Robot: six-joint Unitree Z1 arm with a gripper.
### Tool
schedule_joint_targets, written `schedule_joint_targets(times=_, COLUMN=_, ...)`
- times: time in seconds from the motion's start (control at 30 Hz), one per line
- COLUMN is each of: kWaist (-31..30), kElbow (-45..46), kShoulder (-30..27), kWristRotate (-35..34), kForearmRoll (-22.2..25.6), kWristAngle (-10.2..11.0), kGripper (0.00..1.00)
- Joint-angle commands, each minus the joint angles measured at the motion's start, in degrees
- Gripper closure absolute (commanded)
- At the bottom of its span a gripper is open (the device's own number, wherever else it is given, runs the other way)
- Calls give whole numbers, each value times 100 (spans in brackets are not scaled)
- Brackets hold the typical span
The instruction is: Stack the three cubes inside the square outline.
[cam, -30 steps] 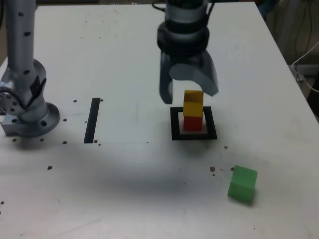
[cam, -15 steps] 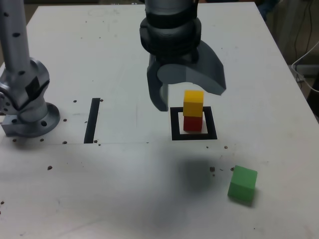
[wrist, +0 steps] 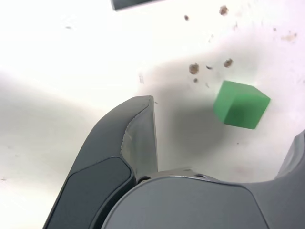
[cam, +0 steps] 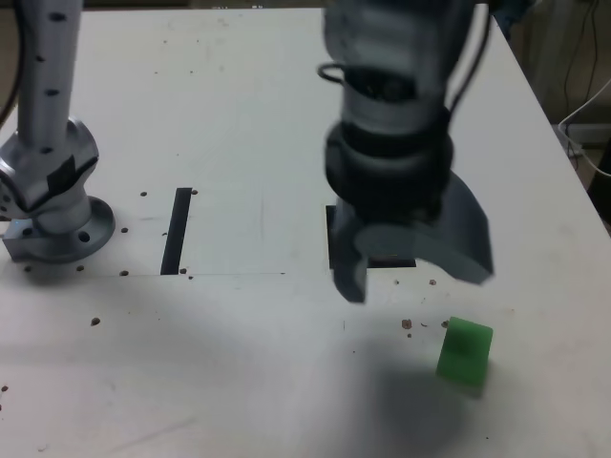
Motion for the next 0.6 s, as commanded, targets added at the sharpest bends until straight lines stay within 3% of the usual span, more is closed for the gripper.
schedule_joint_targets(times=0.0, kWaist=-2, kElbow=-50, kShoulder=179, kWristRotate=-8, kForearmRoll=-150, kWristAngle=-25, kGripper=1)
schedule_joint_targets(times=0.13, kWaist=33, kElbow=-106, kShoulder=465, kWristRotate=9, kForearmRoll=-430, kWristAngle=-45, kGripper=1)
schedule_joint_targets(times=0.57, kWaist=79, kElbow=-391, kShoulder=1094, kWristRotate=-8, kForearmRoll=-455, kWristAngle=-264, kGripper=6)
